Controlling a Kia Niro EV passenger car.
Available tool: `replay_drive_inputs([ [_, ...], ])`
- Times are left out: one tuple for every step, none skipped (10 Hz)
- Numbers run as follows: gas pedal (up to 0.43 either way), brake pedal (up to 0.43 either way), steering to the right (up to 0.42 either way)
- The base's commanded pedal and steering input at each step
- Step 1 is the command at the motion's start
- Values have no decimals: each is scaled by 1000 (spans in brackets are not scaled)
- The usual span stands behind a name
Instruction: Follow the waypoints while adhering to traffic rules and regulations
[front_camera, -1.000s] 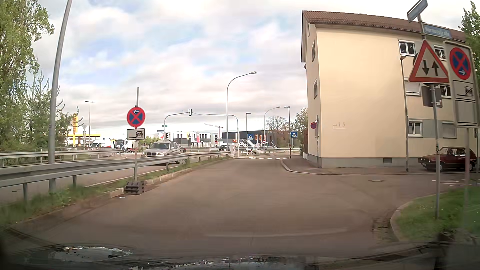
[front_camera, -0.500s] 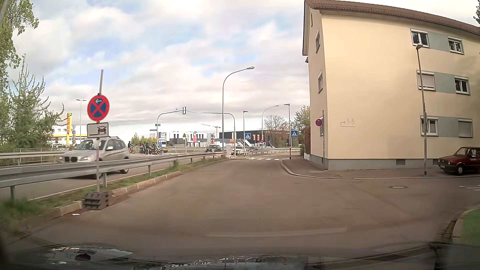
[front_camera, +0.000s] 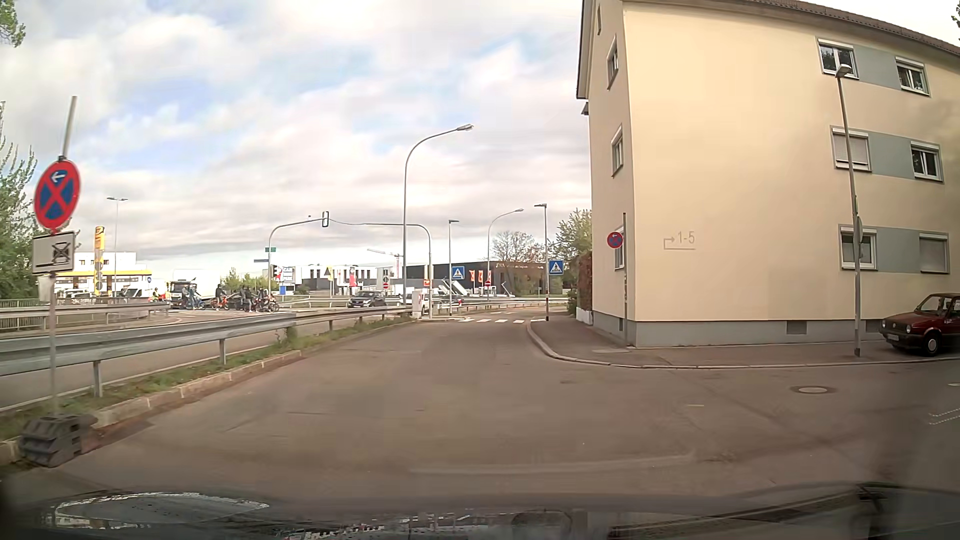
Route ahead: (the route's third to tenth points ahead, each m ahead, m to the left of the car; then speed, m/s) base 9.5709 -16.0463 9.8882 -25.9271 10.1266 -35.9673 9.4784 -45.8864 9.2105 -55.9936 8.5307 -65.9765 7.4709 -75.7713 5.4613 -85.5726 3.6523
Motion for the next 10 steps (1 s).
replay_drive_inputs([
  [0, 49, 275],
  [0, 0, 319],
  [0, 0, 354],
  [0, 0, 387],
  [0, 0, 409],
  [0, 0, 445],
  [0, 0, 470],
  [0, 0, 502],
  [0, 0, 530],
  [0, 0, 549],
])
